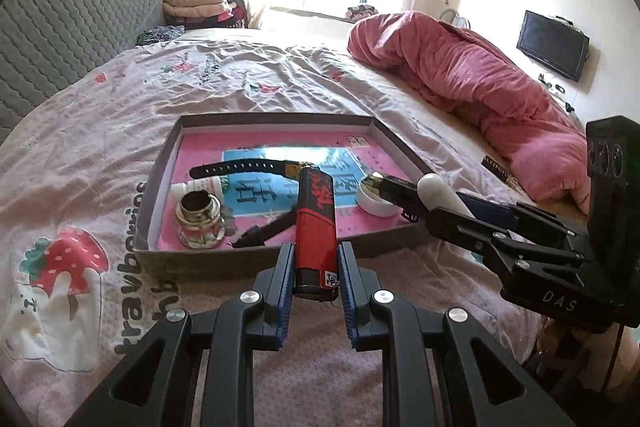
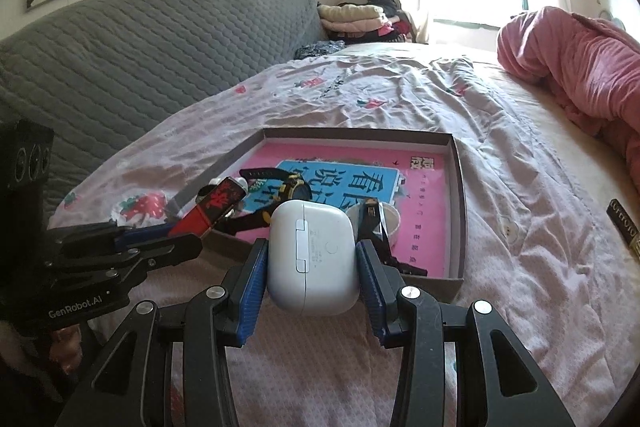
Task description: Organize rigid objects
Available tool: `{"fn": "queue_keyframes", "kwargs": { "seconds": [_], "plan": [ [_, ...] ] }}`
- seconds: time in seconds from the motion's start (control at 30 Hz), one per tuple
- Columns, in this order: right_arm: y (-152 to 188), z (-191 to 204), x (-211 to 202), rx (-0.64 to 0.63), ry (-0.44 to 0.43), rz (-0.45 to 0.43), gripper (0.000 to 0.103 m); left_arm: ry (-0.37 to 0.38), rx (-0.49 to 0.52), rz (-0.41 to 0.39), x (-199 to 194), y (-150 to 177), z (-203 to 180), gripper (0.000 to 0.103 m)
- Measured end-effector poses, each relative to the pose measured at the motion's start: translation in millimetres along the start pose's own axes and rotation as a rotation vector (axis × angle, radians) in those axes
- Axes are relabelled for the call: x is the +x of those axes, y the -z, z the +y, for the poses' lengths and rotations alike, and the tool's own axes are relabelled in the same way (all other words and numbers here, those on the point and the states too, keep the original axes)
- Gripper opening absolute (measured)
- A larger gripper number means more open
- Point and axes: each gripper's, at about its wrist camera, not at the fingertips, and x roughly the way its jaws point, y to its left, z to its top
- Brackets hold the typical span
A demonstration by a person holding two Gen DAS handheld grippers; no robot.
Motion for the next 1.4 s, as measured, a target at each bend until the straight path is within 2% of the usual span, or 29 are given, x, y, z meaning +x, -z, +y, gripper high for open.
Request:
{"fn": "queue_keyframes", "kwargs": {
  "seconds": [0.37, 0.5, 0.6, 0.73, 0.9, 1.1, 1.2, 1.3, 1.37, 1.4],
  "plan": [
    [-7, 6, 14, -0.003, -0.001, -0.001, 0.045, -0.014, -0.048, -0.028, 5, -9, 18, 0.021],
    [-9, 7, 17, -0.01, 0.002, -0.01, 0.034, -0.019, -0.051, -0.039, 7, -12, 22, 0.021],
    [-9, 10, 27, -0.046, 0.045, 0.011, 0.031, -0.03, -0.048, -0.037, 13, -13, 23, 0.021],
    [-7, 10, 39, -0.045, 0.051, 0.045, 0.029, -0.021, -0.059, -0.027, 19, -14, 27, 0.021],
    [-5, 6, 43, -0.038, 0.054, 0.052, 0.029, -0.02, -0.051, -0.024, 22, -12, 25, 0.021],
    [-6, -8, 18, -0.011, 0.026, 0.021, 0.029, -0.018, -0.043, -0.018, 24, -13, 25, 0.022],
    [1, -23, 12, 0.06, 0.018, 0.047, 0.029, -0.015, -0.045, -0.018, 24, -13, 25, 0.022],
    [7, -28, 8, 0.07, 0.041, 0.067, 0.029, -0.018, -0.037, -0.019, 23, -13, 26, 0.022],
    [11, -32, 7, 0.071, 0.055, 0.084, 0.032, -0.017, -0.04, -0.017, 24, -13, 26, 0.022],
    [13, -32, 7, 0.068, 0.057, 0.092, 0.036, -0.016, -0.04, -0.013, 24, -13, 26, 0.022]
  ]
}}
